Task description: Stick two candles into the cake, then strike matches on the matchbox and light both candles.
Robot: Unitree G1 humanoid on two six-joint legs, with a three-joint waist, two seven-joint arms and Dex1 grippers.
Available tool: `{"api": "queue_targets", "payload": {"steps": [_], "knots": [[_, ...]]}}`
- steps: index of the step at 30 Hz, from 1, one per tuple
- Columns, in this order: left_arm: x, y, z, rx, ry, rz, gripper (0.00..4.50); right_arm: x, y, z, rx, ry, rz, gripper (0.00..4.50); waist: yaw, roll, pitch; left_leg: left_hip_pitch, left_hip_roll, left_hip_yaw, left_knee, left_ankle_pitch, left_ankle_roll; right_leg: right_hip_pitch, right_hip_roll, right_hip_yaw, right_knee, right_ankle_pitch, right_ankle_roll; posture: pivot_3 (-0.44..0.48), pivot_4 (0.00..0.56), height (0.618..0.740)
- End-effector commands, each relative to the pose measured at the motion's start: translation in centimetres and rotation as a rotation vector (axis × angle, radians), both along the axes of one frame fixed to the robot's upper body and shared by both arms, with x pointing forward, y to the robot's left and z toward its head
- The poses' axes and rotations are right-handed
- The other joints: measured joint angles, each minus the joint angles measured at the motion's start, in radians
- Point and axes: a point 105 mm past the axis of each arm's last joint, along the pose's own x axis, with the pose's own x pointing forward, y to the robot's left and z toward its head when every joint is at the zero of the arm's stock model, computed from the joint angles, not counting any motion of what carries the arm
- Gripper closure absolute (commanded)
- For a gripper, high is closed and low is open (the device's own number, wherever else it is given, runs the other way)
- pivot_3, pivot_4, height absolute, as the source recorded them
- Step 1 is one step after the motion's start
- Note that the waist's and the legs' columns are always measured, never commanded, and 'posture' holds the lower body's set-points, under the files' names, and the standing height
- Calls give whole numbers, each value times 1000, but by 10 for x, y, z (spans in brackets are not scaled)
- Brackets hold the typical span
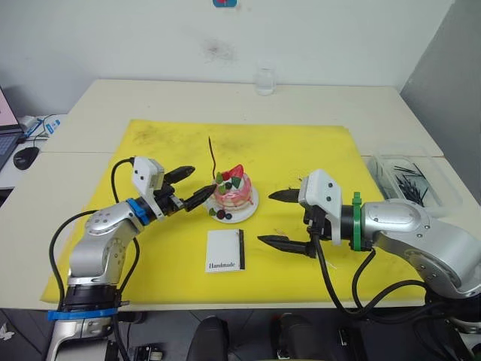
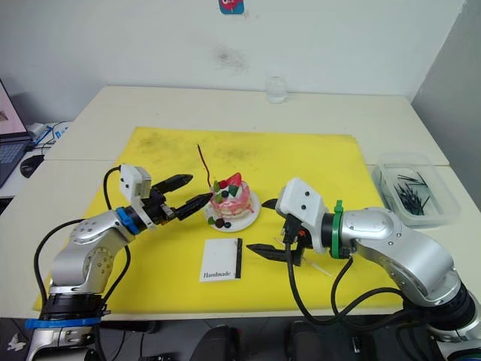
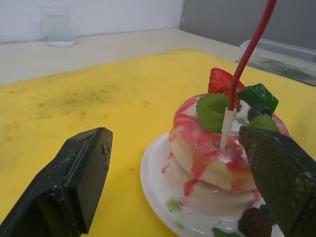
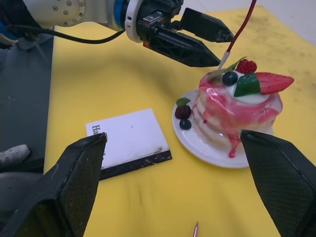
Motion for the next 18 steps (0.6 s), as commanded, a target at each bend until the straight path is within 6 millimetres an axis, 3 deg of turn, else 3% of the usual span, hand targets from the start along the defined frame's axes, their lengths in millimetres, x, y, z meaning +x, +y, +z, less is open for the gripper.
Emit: {"api": "queue_targets", "payload": {"steps": [1, 5, 10, 13, 18], "knots": [[-9, 7, 31, 21, -94, 4, 35, 5, -2, 15, 50, -75, -27, 0, 0, 0, 0, 0, 0, 0, 0, 0, 0, 0, 0, 0, 0, 0, 0, 0, 150, 729], [-41, 4, 32, 159, 4, -172, 35, 12, -7, 28, 104, -155, -80, 0, -2, 0, 0, 0, 1, 1, 0, 0, 0, -1, 0, 1, 0, 0, 0, 0, 150, 729], [-74, -11, 29, 293, 81, -355, 35, 3, -28, 27, 78, -138, -102, 0, 5, 0, 1, -1, 0, 1, -1, 0, 0, -1, -2, 0, -1, -1, -1, 0, 150, 729], [-91, -31, 23, 309, 85, -457, 35, -3, -45, 19, 13, -100, -130, 0, 9, 1, 1, -1, -1, 1, -1, 0, 0, -1, -4, 0, -1, -1, -1, 0, 150, 729], [-111, -68, 7, 284, 66, -597, 35, -16, -67, -16, -153, 8, -198, 0, 12, 1, 1, 0, -1, 1, -1, 0, 0, 0, -4, 0, -1, -1, -1, 0, 150, 729]]}}
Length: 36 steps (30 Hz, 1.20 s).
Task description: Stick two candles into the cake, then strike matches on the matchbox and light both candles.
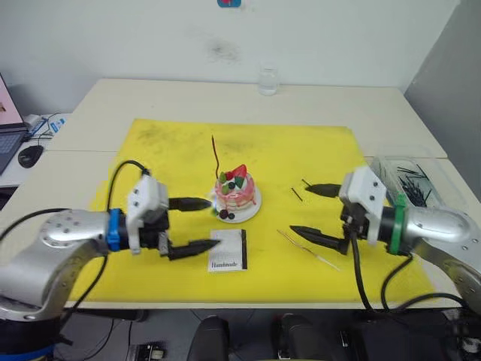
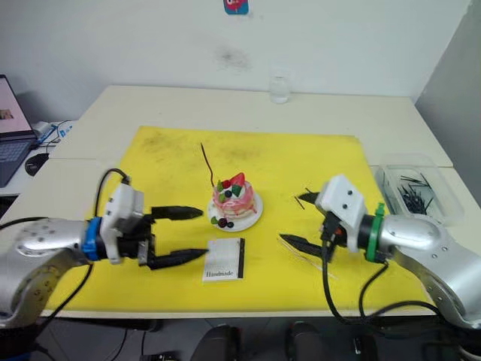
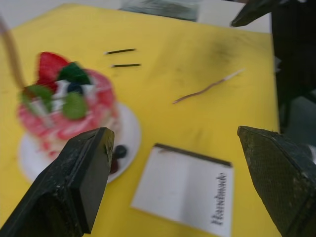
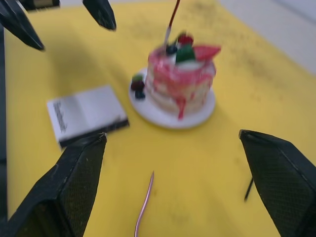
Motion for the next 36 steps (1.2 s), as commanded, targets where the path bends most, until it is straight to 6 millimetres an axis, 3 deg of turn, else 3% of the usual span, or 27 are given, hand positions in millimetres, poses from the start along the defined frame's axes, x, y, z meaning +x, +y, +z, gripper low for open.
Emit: {"api": "queue_targets", "payload": {"steps": [1, 6, 10, 20, 23, 34, 36], "knots": [[-12, -23, 1, -37, -29, -90, 35, -10, -2, -8, -56, 2, -8, 0, 1, 0, 0, 0, 0, 0, 0, 0, 0, 0, 0, 0, 0, 0, 0, 0, 150, 729], [-16, -33, -6, -17, -38, -171, 35, -18, 1, -35, -114, 40, -23, 0, -3, 0, 0, 1, 0, -1, 0, 0, 0, 0, 4, 0, 1, 0, 0, 0, 150, 729], [-14, -38, -6, -23, -51, -187, 35, -13, -6, -57, -184, 67, -78, 0, -2, 0, 0, 0, 0, -1, 1, 0, 0, 0, 4, 0, 1, 0, 0, 0, 150, 729], [-15, -39, -5, -26, -61, -190, 35, -16, -24, -71, -222, 147, -139, 0, -2, 0, 0, 0, 0, 0, 1, 0, 0, 0, 4, 1, 0, 0, 0, 0, 150, 729], [-16, -40, -5, -29, -61, -194, 0, -15, -25, -73, -219, 161, -158, 520, -2, 0, 0, 0, 0, 0, 1, 0, 0, 0, 5, 1, 0, 0, 0, 0, 150, 729], [-17, -41, -4, -37, -61, -200, 0, -20, -19, -71, -209, 186, -137, 4480, -2, 0, 0, 0, -1, -1, 2, 0, 0, 0, 5, 1, 1, 0, 0, 0, 150, 729], [-18, -41, -3, -43, -58, -204, 0, -21, -19, -70, -202, 190, -134, 4480, -2, 0, 0, 0, -1, -1, 2, 0, 0, 0, 5, 1, 1, 0, 0, 0, 150, 729]]}}
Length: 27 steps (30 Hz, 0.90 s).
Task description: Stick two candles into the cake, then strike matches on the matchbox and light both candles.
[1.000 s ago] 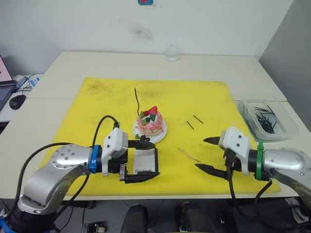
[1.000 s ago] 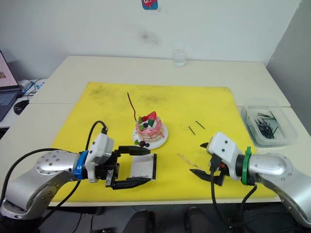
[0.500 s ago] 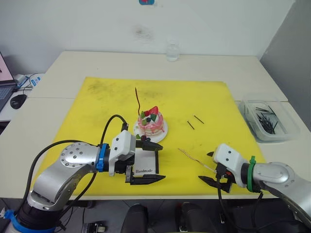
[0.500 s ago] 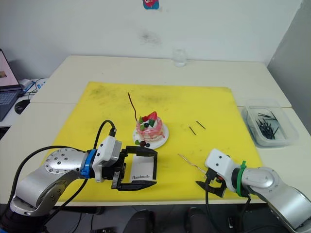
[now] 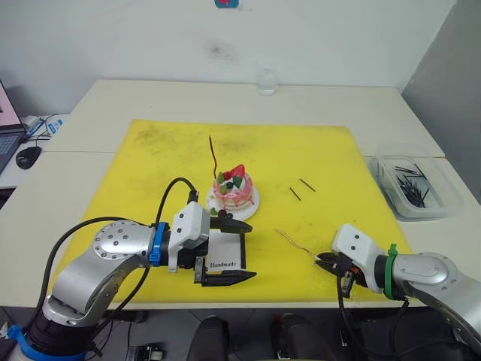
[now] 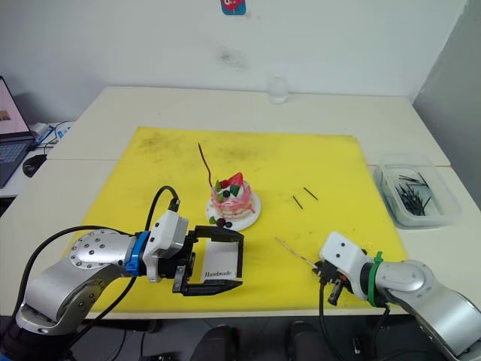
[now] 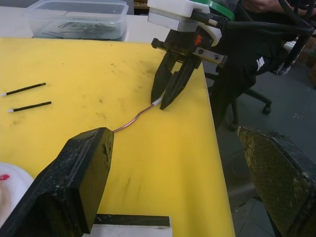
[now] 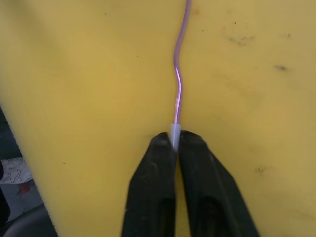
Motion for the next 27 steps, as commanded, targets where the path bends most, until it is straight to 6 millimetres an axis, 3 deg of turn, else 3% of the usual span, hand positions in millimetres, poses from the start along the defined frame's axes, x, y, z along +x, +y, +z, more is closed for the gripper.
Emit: {"api": "queue_targets", "payload": {"steps": [1, 5, 9, 14, 22, 27], "knots": [[-7, -4, 7, -22, -18, -41, 0, -2, 4, 14, 26, -23, 19, 4480, 0, 0, 0, 0, 0, 0, 0, 0, 0, 0, 0, 0, 0, 0, 0, 0, 150, 729], [-13, -4, 8, -13, 0, -74, 0, -3, 6, 34, 87, -20, 32, 4480, 0, 0, 0, 0, 0, 0, 0, 0, 0, 0, 0, 0, 0, 0, 0, 0, 150, 729], [-14, -9, 11, -30, -3, -91, 0, -9, -7, 58, 79, -21, 54, 4480, 1, 0, 0, 0, 0, 0, 0, 0, 0, 0, 0, 0, 0, 0, 0, 0, 150, 729], [-21, -17, 14, -42, 15, -152, 0, -10, -53, 77, -61, -19, -5, 4480, 13, 0, 0, 0, -1, 0, 0, 0, 0, 1, 1, 0, -1, 0, 0, 0, 150, 729], [-28, -43, 26, -88, 16, -275, 0, -26, -121, 56, -212, 33, -102, 4480, 20, 0, -1, 0, -2, 0, 2, 0, 0, 2, 2, -1, 0, 1, 1, 0, 150, 729], [-24, -56, 30, -106, -13, -319, 0, -30, -135, 44, -219, 54, -127, 4480, 10, 2, -2, 1, -3, 0, 3, 0, 0, 3, 4, 1, 0, 1, 2, 0, 150, 729]]}}
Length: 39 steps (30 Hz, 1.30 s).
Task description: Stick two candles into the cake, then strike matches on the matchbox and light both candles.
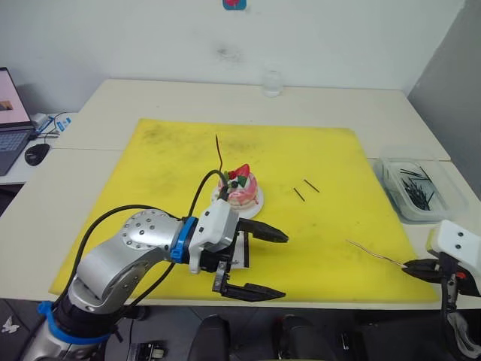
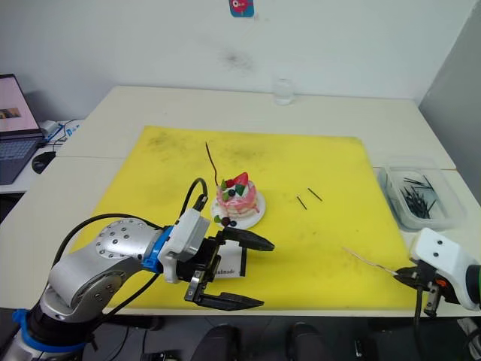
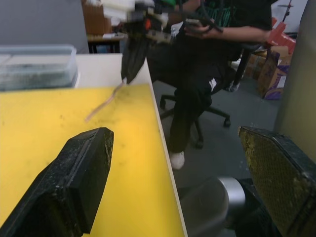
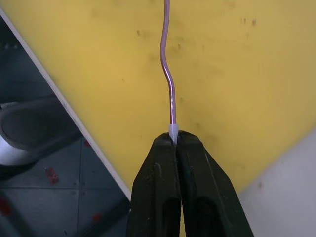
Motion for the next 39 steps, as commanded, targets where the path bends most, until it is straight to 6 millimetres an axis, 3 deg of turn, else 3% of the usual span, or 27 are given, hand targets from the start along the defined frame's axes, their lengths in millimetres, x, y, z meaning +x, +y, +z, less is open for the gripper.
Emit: {"api": "queue_targets", "payload": {"steps": [1, 12, 15, 20, 28, 31, 39], "knots": [[0, -7, 2, -14, -20, -35, 0, 1, -3, 3, -4, -26, 9, 4480, -5, 1, -1, 0, 0, 0, 0, 0, 0, 0, 0, 0, 0, 0, 0, 0, 150, 729], [2, -15, -12, -19, -41, -40, 0, -1, -7, -21, -15, 38, -42, 4480, -1, 2, -1, 0, -1, 0, 0, 0, 0, 0, 1, 1, 0, 0, 0, 0, 150, 729], [2, -14, -15, -10, -48, -34, 0, 2, -8, -23, -20, 33, -45, 3810, -1, 2, -1, 0, -1, 0, 0, 0, 0, 0, 0, 1, 0, 0, 0, 0, 150, 729], [2, -8, -18, -3, -56, -3, 0, 4, -12, -11, -44, 30, -35, 2179, -1, 3, -2, 0, -1, 0, 0, 0, 0, 0, 1, 1, 0, 0, 0, 0, 150, 729], [1, -9, -21, 5, -78, 14, 0, 6, 1, 15, -108, 70, 3, 2179, 0, 4, -2, 0, -1, 0, 0, 0, 0, 0, 1, 1, 0, 0, 0, 0, 150, 729], [-1, -13, -22, 3, -92, 9, 0, 9, 0, 12, -213, 127, -24, 2179, -1, 4, -2, 0, -1, 0, 0, 0, 0, 0, 1, 1, 0, 0, 0, 0, 150, 729], [-4, -18, -18, -18, -92, 5, 0, 15, 3, -5, -276, 239, 13, 2179, 0, 4, -2, 0, 0, 0, 0, 0, 0, -1, 0, 1, -1, 0, 0, 0, 150, 729]]}}
